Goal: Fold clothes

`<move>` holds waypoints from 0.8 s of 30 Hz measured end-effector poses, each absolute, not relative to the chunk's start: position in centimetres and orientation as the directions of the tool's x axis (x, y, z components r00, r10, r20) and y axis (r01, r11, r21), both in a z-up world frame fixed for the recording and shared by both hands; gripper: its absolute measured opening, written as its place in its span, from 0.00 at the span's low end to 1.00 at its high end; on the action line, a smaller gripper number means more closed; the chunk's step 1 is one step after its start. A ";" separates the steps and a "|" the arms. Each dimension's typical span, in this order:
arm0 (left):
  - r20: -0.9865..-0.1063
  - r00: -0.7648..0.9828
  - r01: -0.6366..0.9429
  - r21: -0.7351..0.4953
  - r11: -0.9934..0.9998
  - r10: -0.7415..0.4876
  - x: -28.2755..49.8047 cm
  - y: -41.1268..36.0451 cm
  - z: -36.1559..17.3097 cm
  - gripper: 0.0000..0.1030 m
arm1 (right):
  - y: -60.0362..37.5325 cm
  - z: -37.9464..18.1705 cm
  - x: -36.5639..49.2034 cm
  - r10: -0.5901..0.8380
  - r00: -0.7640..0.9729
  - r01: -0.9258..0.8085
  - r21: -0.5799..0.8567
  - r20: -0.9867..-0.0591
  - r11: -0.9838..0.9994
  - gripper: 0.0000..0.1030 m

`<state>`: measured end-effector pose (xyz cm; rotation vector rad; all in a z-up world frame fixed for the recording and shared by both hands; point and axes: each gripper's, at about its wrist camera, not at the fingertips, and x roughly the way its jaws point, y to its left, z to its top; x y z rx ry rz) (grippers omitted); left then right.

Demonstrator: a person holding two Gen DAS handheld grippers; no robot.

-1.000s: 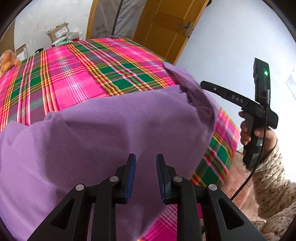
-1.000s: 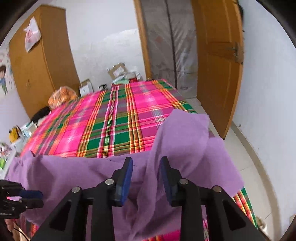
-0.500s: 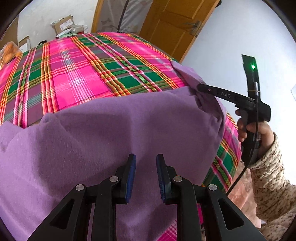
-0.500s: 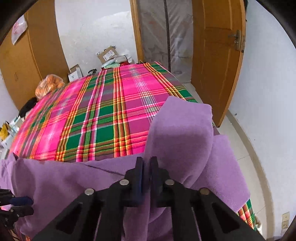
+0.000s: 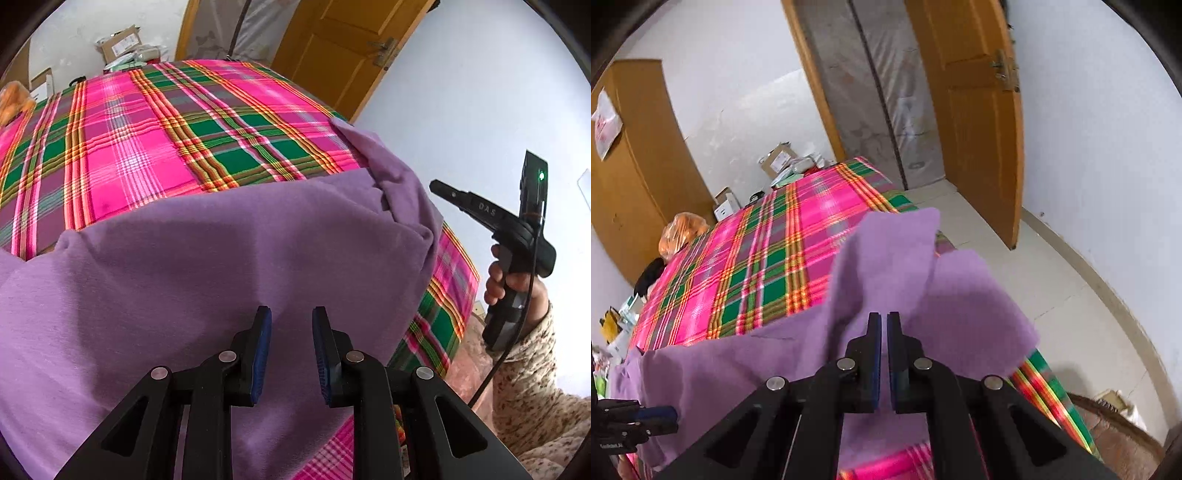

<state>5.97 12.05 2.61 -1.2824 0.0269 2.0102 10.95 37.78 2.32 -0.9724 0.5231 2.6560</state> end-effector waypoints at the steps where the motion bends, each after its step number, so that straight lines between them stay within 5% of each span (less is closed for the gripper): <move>1: -0.793 -0.225 -0.591 -0.351 -0.727 0.566 6.0 12.2 2.6 0.23 | 38.0 2.1 11.1 0.116 -0.739 -0.364 0.248 -0.664 -0.898 0.03; 8: -0.803 -0.231 -0.597 -0.329 -0.732 0.550 6.0 12.7 2.6 0.23 | 37.5 3.0 10.2 0.044 -0.783 -0.287 0.298 -0.621 -0.910 0.06; 12: -0.811 -0.231 -0.579 -0.330 -0.745 0.538 5.5 12.8 2.3 0.23 | 36.5 3.3 7.6 0.014 -0.765 -0.237 0.262 -0.644 -0.936 0.37; 16: -0.817 -0.225 -0.564 -0.335 -0.755 0.531 5.1 12.8 2.2 0.23 | 35.9 2.6 5.5 -0.011 -0.723 -0.211 0.236 -0.691 -0.948 0.37; 17: -0.817 -0.221 -0.561 -0.341 -0.754 0.533 5.0 12.8 2.2 0.23 | 35.9 2.3 5.4 -0.010 -0.717 -0.213 0.232 -0.697 -0.949 0.36; 20: -0.812 -0.220 -0.549 -0.355 -0.757 0.541 4.6 12.6 2.5 0.23 | 36.0 1.8 5.3 0.013 -0.701 -0.242 0.221 -0.713 -0.945 0.03; 24: -0.791 -0.225 -0.519 -0.398 -0.757 0.570 4.0 11.8 3.5 0.23 | 36.6 1.9 6.8 0.038 -0.712 -0.265 0.218 -0.702 -0.939 0.03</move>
